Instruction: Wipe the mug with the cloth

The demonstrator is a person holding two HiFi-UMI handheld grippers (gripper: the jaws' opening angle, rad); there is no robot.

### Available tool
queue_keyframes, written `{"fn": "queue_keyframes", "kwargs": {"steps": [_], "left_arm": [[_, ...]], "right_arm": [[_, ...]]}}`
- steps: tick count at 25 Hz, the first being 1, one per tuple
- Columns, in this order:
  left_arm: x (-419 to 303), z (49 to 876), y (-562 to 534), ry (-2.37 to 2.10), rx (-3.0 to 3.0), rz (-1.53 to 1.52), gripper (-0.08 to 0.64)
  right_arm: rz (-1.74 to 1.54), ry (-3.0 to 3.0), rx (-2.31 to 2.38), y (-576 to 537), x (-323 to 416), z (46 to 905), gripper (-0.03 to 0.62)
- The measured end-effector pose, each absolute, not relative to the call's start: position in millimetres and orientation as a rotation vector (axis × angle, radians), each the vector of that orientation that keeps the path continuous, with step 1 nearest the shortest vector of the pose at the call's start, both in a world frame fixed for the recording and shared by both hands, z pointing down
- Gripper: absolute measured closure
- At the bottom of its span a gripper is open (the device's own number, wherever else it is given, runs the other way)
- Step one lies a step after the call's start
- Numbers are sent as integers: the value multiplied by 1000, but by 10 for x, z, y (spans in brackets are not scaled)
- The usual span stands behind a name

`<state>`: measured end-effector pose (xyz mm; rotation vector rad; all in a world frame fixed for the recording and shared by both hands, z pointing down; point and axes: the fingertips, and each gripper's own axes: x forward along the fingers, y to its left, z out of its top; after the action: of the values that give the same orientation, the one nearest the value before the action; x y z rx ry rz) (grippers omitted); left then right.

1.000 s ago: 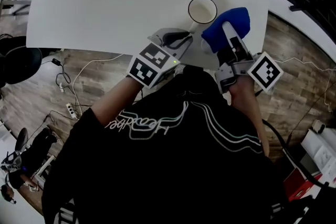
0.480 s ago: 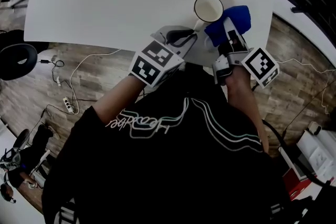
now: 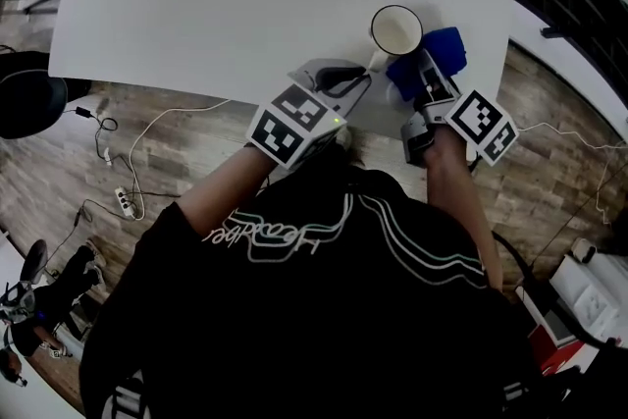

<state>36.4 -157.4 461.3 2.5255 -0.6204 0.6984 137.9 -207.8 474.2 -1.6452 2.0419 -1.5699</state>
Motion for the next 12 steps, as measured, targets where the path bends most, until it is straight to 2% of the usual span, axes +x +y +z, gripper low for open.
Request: {"fn": "queue_keyframes", "kwargs": {"steps": [5, 12], "left_arm": [[108, 4476, -1587, -672, 2523, 669, 523], [-8, 3714, -976, -771, 2557, 486, 526]], "right_arm": [[-1434, 2158, -1621, -2014, 1353, 4458, 541], [-1026, 2551, -1364, -1197, 1108, 3395, 541]]}}
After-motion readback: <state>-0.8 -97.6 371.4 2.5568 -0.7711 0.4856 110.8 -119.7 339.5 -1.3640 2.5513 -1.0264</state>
